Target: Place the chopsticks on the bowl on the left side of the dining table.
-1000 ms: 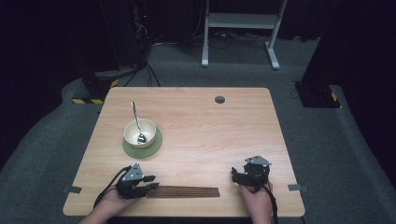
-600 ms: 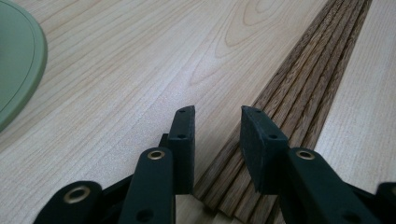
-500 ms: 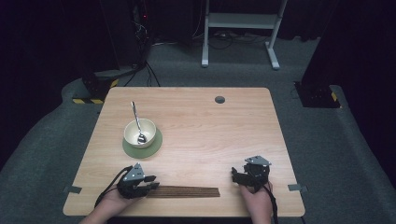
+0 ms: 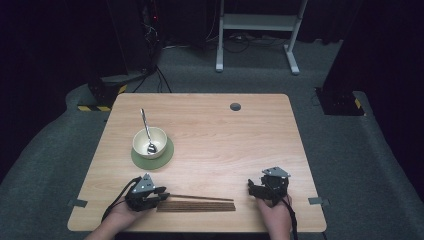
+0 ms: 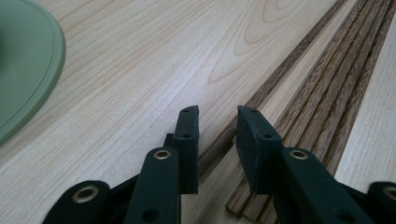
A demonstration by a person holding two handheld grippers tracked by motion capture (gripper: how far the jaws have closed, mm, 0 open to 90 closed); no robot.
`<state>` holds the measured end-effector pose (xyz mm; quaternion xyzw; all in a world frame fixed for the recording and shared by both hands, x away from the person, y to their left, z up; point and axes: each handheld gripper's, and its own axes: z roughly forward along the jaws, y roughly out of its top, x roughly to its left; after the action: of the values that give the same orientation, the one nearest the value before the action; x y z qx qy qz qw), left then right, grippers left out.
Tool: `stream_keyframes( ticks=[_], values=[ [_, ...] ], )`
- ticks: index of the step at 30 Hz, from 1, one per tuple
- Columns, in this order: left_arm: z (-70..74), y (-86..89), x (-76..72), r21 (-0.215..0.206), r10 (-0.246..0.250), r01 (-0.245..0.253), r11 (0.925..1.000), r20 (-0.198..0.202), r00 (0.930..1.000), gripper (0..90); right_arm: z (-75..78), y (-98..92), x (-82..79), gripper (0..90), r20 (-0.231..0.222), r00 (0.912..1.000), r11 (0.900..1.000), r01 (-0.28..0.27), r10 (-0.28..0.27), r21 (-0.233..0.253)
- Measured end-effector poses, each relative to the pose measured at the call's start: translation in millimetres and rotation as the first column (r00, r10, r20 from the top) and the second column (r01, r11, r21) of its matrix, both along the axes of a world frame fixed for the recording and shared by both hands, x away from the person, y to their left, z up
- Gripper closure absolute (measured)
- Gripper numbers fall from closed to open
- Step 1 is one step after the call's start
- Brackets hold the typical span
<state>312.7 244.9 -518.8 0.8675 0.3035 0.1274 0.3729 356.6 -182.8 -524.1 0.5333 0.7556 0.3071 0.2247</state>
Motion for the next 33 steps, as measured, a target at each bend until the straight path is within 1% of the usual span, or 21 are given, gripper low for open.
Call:
stream_keyframes(
  ticks=[5, 6, 8, 9, 12, 17, 20, 21, 22, 24, 26, 30, 33],
  values=[
    [-0.6, -1.3, -0.9, 0.001, -0.007, 0.007, 1.0, 0.01, 0.9999, 73.2, 0.0, 0.2, -0.2, 10.8, 0.0, 1.0, 1.0, -0.001, 0.001, 0.001],
    [-0.8, -0.8, -1.0, -0.002, -0.005, 0.005, 1.0, 0.009, 0.9999, 76.0, 0.0, 0.2, -0.3, 10.9, 0.0, 1.0, 1.0, -0.001, 0.001, 0.0],
    [-0.7, -0.1, -0.7, 0.001, -0.004, 0.004, 1.0, 0.012, 0.9999, 77.2, 0.0, 0.2, -0.3, 10.9, 0.0, 1.0, 1.0, -0.001, 0.001, 0.001],
    [-0.9, 0.8, -0.9, 0.0, -0.002, 0.002, 1.0, 0.012, 0.9999, 80.1, -0.1, 0.1, -0.3, 10.9, 0.001, 1.0, 1.0, -0.002, 0.002, 0.0],
    [-1.4, 3.2, -1.3, -0.006, 0.001, 0.0, 1.0, 0.013, 0.9999, 81.6, 0.0, 0.1, -0.3, 10.9, 0.001, 1.0, 1.0, -0.003, 0.003, 0.0],
    [-1.3, 7.9, -1.1, -0.002, 0.008, -0.008, 1.0, 0.017, 0.9998, 82.2, 0.0, 0.2, -0.3, 10.9, 0.001, 1.0, 1.0, -0.003, 0.003, 0.0],
    [-1.2, 14.5, -1.2, 0.004, 0.017, -0.017, 0.9998, 0.021, 0.9996, 82.5, 0.0, 0.2, -0.4, 10.9, 0.001, 1.0, 1.0, -0.005, 0.005, 0.0],
    [-1.5, 20.4, -1.8, 0.0, 0.024, -0.024, 0.9997, 0.019, 0.9995, 82.8, 0.0, 0.3, -0.4, 10.9, 0.001, 0.9999, 1.0, -0.01, 0.01, 0.0],
    [-1.5, 20.4, -1.8, 0.0, 0.024, -0.024, 0.9997, 0.019, 0.9995, 82.8, 0.0, 0.3, -0.4, 10.9, 0.001, 0.9999, 1.0, -0.01, 0.01, 0.0],
    [-1.5, 27.8, -2.0, 0.001, 0.038, -0.038, 0.9993, 0.02, 0.9991, 82.8, -0.1, 0.3, -0.3, 10.8, 0.002, 0.9999, 1.0, -0.014, 0.014, -0.001],
    [-1.5, 30.2, -2.4, 0.003, 0.042, -0.042, 0.9991, 0.025, 0.9988, 82.8, 0.0, 0.4, -0.4, 10.7, 0.001, 0.9999, 1.0, -0.014, 0.014, -0.001],
    [-1.6, 28.8, -3.1, 0.011, 0.041, -0.041, 0.9991, 0.04, 0.9984, 82.5, -0.1, 0.4, -0.2, 9.8, -0.001, 1.0, 1.0, -0.01, 0.01, -0.001],
    [-1.9, 23.9, -1.4, 0.012, 0.05, -0.051, 0.9986, 0.044, 0.9978, 76.6, -0.1, 0.4, -0.1, 9.8, -0.001, 1.0, 1.0, -0.01, 0.01, -0.001]
  ],
)
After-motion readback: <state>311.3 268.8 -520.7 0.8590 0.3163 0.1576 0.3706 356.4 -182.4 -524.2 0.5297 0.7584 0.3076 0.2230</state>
